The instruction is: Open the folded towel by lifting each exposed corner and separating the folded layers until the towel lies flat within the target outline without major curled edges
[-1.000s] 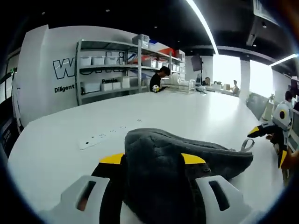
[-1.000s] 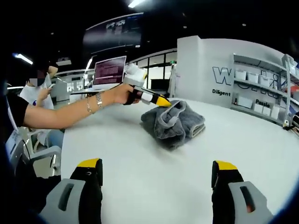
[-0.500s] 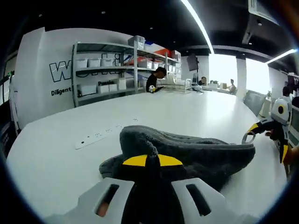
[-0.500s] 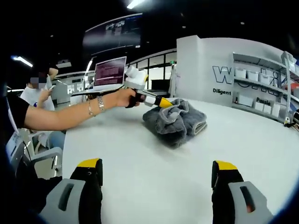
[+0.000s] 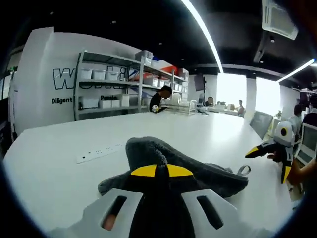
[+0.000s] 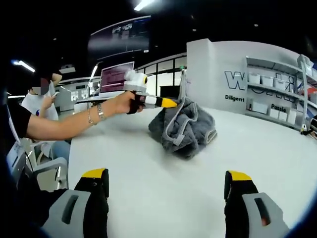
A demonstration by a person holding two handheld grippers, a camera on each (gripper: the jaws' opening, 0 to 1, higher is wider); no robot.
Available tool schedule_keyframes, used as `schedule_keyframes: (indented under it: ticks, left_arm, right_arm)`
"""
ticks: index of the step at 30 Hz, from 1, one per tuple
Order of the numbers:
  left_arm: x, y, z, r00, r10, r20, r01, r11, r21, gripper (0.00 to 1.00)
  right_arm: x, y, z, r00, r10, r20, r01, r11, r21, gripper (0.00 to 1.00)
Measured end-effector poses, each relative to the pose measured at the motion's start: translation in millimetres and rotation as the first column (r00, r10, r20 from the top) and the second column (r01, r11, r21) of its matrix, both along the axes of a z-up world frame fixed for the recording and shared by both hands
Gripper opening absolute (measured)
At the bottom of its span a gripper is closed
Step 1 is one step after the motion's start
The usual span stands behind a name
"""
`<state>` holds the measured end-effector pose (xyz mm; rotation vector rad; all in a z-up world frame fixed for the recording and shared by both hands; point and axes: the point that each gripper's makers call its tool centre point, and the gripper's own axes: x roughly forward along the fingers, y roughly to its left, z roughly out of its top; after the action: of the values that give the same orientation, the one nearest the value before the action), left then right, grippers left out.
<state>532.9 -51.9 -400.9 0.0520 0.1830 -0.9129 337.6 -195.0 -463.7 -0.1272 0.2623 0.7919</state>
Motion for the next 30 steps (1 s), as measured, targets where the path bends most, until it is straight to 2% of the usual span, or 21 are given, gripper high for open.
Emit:
schedule_keyframes:
  ticks: [4,8,13,15,21,23,25,28,30]
  left_arm:
    - [-11.8,-1,10.6,0.999,-0.022,0.025,0.022,1.000,-0.005,0.04]
    - [-30.2,-6,21.4,0.995,-0.064,0.075,0.064,0.998,0.008,0.04]
    - [-64.5,-9,26.5,0.979,-0.150,0.141,0.142,0.988,0.066,0.04]
    - [-74.4,-8,26.0,0.974,-0.171,0.145,0.161,0.984,0.079,0.05]
    - [-109.1,-4,17.4,0.948,-0.262,0.183,0.229,0.956,0.181,0.05]
    - [-119.2,-4,13.1,0.936,-0.300,0.185,0.261,0.943,0.208,0.05]
    - [-127.7,-3,7.7,0.932,-0.323,0.165,0.286,0.934,0.215,0.05]
    - [-135.9,-1,2.6,0.925,-0.342,0.165,0.301,0.925,0.232,0.05]
    - [-144.8,1,-3.7,0.912,-0.377,0.162,0.329,0.908,0.260,0.05]
  right_arm:
    - [-2,1,0.5,1.000,0.001,0.001,-0.001,1.000,-0.001,0.99]
    - [-4,2,1.0,1.000,0.004,0.000,-0.004,1.000,-0.005,0.99]
    - [-6,2,2.1,1.000,0.004,0.000,-0.004,1.000,-0.009,0.99]
    - [-7,2,2.4,1.000,0.005,0.000,-0.005,1.000,-0.010,0.99]
    - [-10,3,4.1,1.000,0.008,0.002,-0.008,1.000,-0.008,0.99]
    - [-11,3,4.2,1.000,0.008,0.002,-0.008,1.000,-0.010,0.99]
    - [-12,3,4.7,1.000,0.007,0.004,-0.007,1.000,-0.010,0.99]
    - [-15,4,6.4,1.000,0.009,0.007,-0.009,1.000,-0.009,0.99]
    - [-17,4,6.8,1.000,0.012,0.009,-0.012,1.000,-0.010,0.99]
